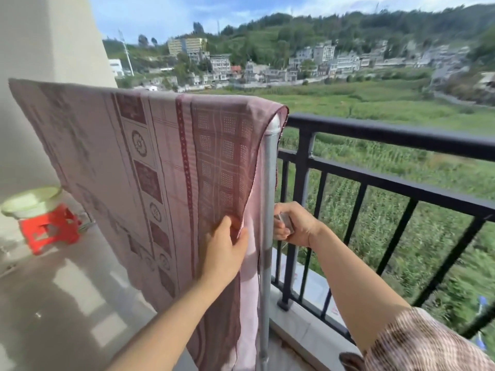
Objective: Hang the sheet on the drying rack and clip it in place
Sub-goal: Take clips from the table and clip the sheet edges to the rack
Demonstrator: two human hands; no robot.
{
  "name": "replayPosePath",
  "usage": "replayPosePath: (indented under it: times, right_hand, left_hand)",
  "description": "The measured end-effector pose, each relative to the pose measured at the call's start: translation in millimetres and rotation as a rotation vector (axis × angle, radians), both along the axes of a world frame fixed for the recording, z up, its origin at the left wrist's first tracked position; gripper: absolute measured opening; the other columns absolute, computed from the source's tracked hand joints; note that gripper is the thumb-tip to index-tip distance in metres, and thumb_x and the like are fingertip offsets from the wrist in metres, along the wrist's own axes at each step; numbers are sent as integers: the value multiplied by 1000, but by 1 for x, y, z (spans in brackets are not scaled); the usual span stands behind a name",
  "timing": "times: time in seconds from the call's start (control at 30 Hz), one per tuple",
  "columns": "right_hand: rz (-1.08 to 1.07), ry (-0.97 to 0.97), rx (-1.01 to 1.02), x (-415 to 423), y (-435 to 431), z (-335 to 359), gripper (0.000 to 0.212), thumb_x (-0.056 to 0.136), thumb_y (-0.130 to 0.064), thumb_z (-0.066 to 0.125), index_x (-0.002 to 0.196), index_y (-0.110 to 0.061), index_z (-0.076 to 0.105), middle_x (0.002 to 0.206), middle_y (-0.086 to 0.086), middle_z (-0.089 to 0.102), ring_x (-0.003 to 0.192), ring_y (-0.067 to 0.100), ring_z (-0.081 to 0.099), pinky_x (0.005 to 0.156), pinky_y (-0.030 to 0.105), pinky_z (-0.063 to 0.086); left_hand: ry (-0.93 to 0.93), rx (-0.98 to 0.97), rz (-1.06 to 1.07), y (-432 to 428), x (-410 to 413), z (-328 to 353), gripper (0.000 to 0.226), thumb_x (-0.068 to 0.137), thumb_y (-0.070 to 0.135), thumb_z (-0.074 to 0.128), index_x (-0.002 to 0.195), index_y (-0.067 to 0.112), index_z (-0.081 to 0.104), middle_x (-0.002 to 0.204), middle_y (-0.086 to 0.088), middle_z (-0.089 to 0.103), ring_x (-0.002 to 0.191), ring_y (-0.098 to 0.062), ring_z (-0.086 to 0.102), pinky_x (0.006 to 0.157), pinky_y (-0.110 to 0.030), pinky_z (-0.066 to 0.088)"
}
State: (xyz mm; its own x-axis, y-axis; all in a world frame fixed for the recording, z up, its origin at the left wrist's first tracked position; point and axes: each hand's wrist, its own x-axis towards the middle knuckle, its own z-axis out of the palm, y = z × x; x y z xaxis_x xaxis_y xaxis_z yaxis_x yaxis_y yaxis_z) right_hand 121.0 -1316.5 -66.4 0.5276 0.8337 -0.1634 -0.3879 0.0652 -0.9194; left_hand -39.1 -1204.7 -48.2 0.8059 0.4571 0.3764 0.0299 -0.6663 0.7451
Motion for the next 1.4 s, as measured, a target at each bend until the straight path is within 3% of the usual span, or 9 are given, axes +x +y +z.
replayPosePath:
  times: [0.07,0.2,0.4,0.6,0.87,1.03,1.2,1.3,1.4]
  right_hand:
    - [12,10,45,1,2,-3,22,61,-9,59,55,-9,37,40,1,37,30,11,27,38,19,22]
    - [40,-10,175,7,2,0,25,72,-8,55,49,-7,44,40,2,37,33,12,31,40,20,28]
    - [232,-21,347,15,-6,14,37,75,-18,70,47,-11,47,39,-2,38,36,10,32,45,26,16]
    - [-85,-181,215,11,-15,25,40,82,-9,65,53,-13,37,44,-3,31,39,11,25,45,22,22]
    - [-240,-255,272,5,-54,35,44,82,-2,57,47,-18,36,41,-6,30,36,9,26,42,21,21]
    - [-292,-318,147,-11,-56,22,38,78,-6,67,52,-6,39,46,1,30,40,14,26,43,22,25]
    - [-373,-474,-65,-25,-42,7,27,72,-3,69,57,-3,47,51,6,35,43,16,29,46,24,24]
    - [-369,-430,-193,-30,-29,-15,41,71,3,64,46,-12,35,48,5,33,42,17,27,46,26,21]
    - [-403,-338,-331,-30,-18,-41,29,67,-9,66,51,-13,41,47,4,36,45,18,29,46,26,23]
  left_hand:
    - [25,43,-10,1,0,-1,34,94,23,52,66,26,34,61,12,43,60,-9,43,60,-14,32]
    - [24,52,-32,-1,3,-1,38,95,21,52,63,23,32,54,8,40,52,10,49,52,-5,37]
    - [27,97,-49,-8,14,-3,39,95,24,52,63,24,29,54,9,35,49,1,45,49,-10,34]
    - [151,169,-18,-11,14,0,44,96,28,48,56,22,29,58,9,36,65,-17,33,61,-28,19]
    - [193,229,-115,-29,13,7,49,94,26,51,51,13,29,46,0,32,46,-13,26,49,-29,25]
    - [212,225,-152,-40,13,-2,46,95,23,50,54,16,30,53,2,35,57,-17,32,55,-30,12]
    - [192,311,-106,-33,14,-8,30,88,24,56,64,13,42,66,4,44,69,-21,42,60,-27,23]
    - [222,372,-75,-33,13,-12,21,87,27,56,72,15,48,84,-4,56,81,-25,51,63,-27,30]
    - [222,388,-77,-30,11,-12,24,88,27,55,69,16,45,81,-2,51,84,-27,54,63,-28,29]
